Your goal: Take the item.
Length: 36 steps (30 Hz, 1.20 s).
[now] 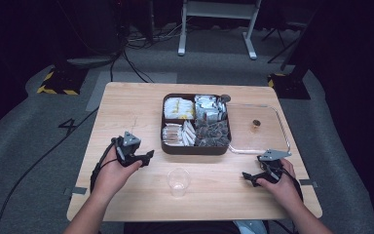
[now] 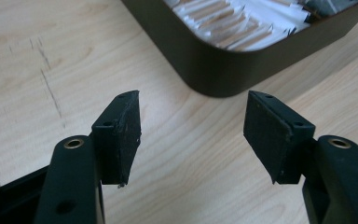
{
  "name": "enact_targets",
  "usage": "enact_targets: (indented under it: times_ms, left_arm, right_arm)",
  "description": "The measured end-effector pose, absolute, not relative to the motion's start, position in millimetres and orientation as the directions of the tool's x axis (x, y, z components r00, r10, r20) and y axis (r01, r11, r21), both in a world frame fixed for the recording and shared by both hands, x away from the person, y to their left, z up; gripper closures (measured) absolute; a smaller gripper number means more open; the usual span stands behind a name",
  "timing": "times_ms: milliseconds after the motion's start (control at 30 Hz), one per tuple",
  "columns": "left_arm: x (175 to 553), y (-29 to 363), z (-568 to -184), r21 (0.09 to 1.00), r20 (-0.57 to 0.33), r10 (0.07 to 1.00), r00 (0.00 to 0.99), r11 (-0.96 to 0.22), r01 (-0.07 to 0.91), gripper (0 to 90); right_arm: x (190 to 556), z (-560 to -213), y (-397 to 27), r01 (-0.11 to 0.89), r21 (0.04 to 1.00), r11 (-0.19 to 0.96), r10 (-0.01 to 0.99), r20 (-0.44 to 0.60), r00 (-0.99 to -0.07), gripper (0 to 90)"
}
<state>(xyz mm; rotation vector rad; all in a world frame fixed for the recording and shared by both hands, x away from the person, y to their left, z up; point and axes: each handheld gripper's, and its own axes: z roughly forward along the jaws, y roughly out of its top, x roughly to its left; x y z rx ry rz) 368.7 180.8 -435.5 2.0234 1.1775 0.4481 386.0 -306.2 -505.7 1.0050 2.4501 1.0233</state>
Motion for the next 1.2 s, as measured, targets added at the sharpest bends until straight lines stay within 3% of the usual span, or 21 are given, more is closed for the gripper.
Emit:
enact_targets:
  times_ms: [600, 1033, 1200]
  left_arm:
    - [406, 154, -394, 0.787, -0.091, 0.828, 0.553, -0.28, 0.549, 36.4]
    - [445, 133, -388, 0.815, -0.092, 0.819, 0.566, -0.264, 0.516, 34.5]
    - [462, 130, -385, 0.822, -0.164, 0.814, 0.557, -0.2, 0.534, 35.5]
  right_arm:
    - [386, -506, -307, 0.489, 0.714, 0.501, 0.7, -0.002, -0.714, 1.7]
    - [387, -505, -309, 0.479, 0.717, 0.507, 0.688, -0.001, -0.726, 2.9]
    - [387, -505, -309, 0.478, 0.717, 0.508, 0.687, -0.002, -0.727, 3.0]
